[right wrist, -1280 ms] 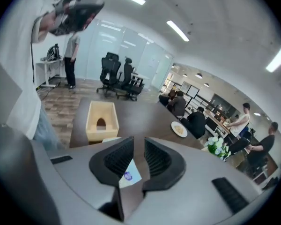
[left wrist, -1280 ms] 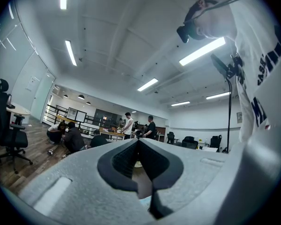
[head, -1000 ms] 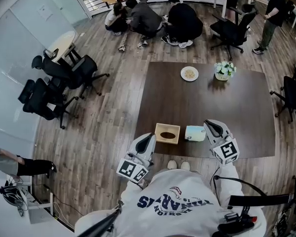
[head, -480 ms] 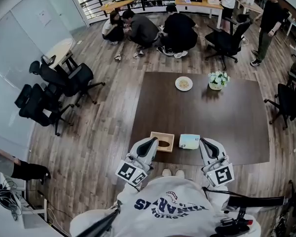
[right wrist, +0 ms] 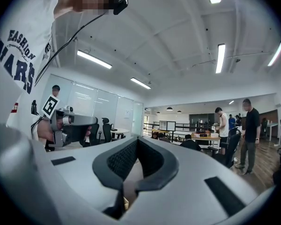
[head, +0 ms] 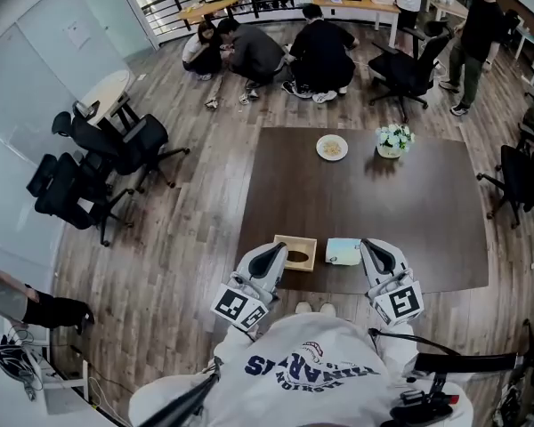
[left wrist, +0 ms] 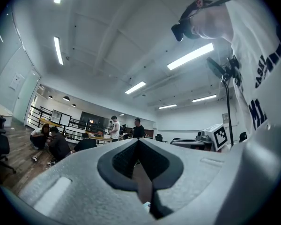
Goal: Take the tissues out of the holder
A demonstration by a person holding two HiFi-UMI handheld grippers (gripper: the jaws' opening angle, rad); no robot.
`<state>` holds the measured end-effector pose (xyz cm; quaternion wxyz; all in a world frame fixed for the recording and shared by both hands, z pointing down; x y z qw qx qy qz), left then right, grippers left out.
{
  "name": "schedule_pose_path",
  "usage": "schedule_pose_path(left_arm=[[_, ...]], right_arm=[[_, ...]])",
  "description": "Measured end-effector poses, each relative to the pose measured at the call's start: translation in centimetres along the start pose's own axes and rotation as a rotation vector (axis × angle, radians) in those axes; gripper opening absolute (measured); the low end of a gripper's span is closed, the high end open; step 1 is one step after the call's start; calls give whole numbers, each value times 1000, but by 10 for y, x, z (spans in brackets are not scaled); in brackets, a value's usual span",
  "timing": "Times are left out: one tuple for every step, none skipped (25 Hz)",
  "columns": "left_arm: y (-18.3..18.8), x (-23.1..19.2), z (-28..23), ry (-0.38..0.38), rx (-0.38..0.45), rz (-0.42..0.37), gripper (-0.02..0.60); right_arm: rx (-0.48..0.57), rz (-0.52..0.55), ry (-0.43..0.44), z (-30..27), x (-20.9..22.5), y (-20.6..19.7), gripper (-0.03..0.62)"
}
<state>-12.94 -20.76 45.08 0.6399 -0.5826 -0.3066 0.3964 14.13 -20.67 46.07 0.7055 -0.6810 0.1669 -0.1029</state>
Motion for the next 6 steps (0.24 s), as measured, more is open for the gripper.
schedule_pose_path(left_arm=[[0, 0, 0, 0, 0, -1, 5], [-1, 0, -1, 1, 0, -2, 5], [-2, 0, -1, 2, 1, -3, 5], [-3, 0, -2, 3, 1, -4, 5], [-4, 0, -2, 5, 1, -5, 5], [-5, 1, -2, 6, 1, -5, 5]], right_arm=[[-3, 0, 3, -2, 0, -1, 6], [-6, 0, 5, -4, 0, -2, 6], [-9, 0, 7, -5, 0, -4, 6], [-13, 0, 7, -6, 0, -6, 6], [-17, -1, 8, -6, 0, -8, 6], [-21, -2, 9, -7, -1, -10, 6]])
Point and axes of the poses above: the fingertips, and each gripper's own axes: z backward along the fingers, x to its right, y out of its top, the point moved 8 cm from there along z, backward along the fingers, and after that the axes turned 15 degrees about -y, right-handed, at the moved point
